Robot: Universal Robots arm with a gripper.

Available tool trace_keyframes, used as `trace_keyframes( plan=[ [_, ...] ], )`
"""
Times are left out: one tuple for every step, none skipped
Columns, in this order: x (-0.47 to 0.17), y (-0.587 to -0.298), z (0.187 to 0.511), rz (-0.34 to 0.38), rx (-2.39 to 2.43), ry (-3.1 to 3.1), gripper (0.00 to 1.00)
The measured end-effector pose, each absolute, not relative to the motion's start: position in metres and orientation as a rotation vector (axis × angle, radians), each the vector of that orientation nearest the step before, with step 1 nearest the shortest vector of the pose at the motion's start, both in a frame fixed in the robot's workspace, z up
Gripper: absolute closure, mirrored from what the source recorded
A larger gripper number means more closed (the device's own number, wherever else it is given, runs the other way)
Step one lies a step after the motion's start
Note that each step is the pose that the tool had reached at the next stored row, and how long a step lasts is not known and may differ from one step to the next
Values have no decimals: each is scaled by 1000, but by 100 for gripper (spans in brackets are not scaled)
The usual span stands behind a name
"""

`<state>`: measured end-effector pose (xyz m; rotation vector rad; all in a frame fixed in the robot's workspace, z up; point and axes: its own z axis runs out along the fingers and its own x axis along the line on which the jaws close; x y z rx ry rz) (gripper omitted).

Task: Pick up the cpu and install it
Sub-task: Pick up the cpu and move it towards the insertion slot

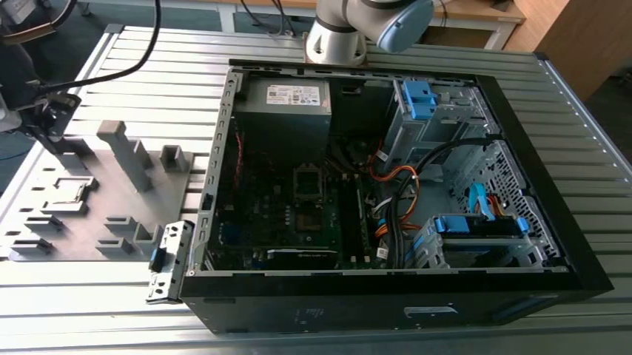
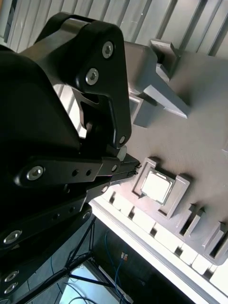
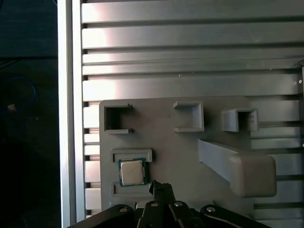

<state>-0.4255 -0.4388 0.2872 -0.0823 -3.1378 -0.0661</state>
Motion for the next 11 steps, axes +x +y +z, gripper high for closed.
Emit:
trace_keyframes(
  plan=[
    [-426, -439, 286, -66, -82, -3138, 89],
    [-428, -439, 285, -66, -82, -3138, 89],
    [-429, -439, 284, -66, -82, -3138, 89],
    [-430, -439, 282, -66, -82, -3138, 89],
    [-431, -439, 281, -66, -82, -3138, 89],
    [-432, -439, 279, -66, -82, -3138, 89],
    [-434, -439, 277, -66, -82, -3138, 89],
    [-435, -439, 276, -66, -82, -3138, 89],
    [-436, -439, 274, -66, -82, -3138, 89],
    [-437, -439, 272, -66, -82, -3138, 89],
    [-438, -439, 270, -66, -82, -3138, 89]
  ],
)
